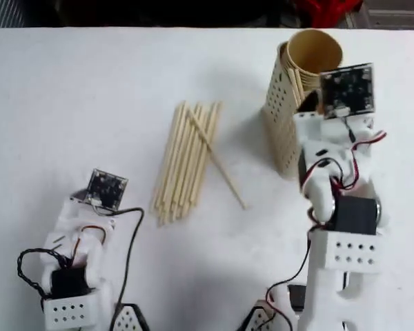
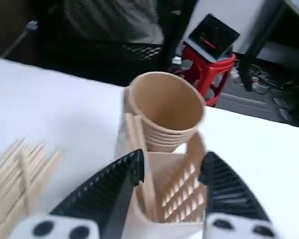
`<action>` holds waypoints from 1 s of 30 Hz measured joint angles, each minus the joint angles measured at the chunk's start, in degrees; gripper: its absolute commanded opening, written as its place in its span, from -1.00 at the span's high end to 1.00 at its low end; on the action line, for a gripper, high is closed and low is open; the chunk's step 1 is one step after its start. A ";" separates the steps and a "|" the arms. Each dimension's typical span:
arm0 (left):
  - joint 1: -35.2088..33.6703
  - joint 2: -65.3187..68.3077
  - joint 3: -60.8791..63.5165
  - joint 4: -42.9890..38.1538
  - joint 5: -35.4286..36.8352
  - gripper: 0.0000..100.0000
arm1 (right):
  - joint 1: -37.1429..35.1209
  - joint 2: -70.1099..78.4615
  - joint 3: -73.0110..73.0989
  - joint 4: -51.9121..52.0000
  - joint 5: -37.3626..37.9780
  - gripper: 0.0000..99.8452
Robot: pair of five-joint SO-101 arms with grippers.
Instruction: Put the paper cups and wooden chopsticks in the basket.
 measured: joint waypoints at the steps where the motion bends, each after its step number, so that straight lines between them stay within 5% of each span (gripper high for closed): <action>1: 0.00 0.00 0.00 0.00 0.00 0.71 | -1.58 0.00 -2.02 3.16 0.00 0.68; 12: 0.00 0.00 0.00 0.00 0.00 0.71 | -22.68 9.67 -10.20 19.25 0.53 0.66; 30: 0.00 0.00 0.00 0.00 -0.09 0.71 | -23.74 37.98 -9.93 10.37 0.53 0.65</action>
